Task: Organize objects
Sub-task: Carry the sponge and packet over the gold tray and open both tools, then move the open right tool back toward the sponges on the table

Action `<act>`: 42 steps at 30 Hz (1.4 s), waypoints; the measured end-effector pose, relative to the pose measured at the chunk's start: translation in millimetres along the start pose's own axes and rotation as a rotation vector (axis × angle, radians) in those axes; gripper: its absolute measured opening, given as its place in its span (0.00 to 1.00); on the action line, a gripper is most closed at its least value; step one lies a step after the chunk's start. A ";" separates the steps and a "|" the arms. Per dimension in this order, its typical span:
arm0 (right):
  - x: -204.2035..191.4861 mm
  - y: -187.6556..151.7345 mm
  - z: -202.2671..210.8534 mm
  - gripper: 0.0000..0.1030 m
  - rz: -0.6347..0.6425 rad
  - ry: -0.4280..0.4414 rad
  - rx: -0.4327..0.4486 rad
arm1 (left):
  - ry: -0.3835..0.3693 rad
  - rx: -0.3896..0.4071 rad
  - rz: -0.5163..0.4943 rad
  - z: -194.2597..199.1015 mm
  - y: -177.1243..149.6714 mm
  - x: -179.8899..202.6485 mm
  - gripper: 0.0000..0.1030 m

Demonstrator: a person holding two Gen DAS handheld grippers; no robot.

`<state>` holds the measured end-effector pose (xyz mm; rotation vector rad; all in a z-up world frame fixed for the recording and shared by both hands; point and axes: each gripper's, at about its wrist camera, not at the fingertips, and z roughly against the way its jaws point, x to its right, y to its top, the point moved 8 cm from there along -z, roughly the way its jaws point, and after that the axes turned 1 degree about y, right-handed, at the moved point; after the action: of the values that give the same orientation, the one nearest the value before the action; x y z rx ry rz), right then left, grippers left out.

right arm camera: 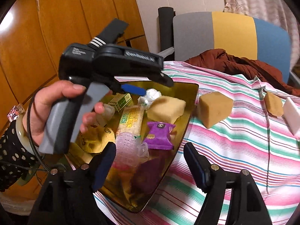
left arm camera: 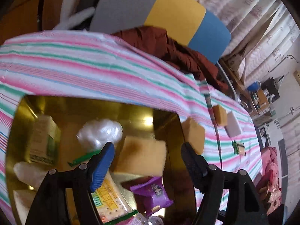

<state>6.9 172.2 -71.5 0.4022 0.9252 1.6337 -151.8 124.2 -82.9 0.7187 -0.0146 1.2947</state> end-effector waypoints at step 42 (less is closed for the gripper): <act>161.9 34.5 -17.3 0.77 -0.471 -0.206 0.040 | -0.014 0.087 -0.178 37.1 -60.4 68.6 0.73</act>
<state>-73.8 316.4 -91.3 0.3410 0.8235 1.1239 -64.1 160.0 -55.2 0.7851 0.0928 1.1249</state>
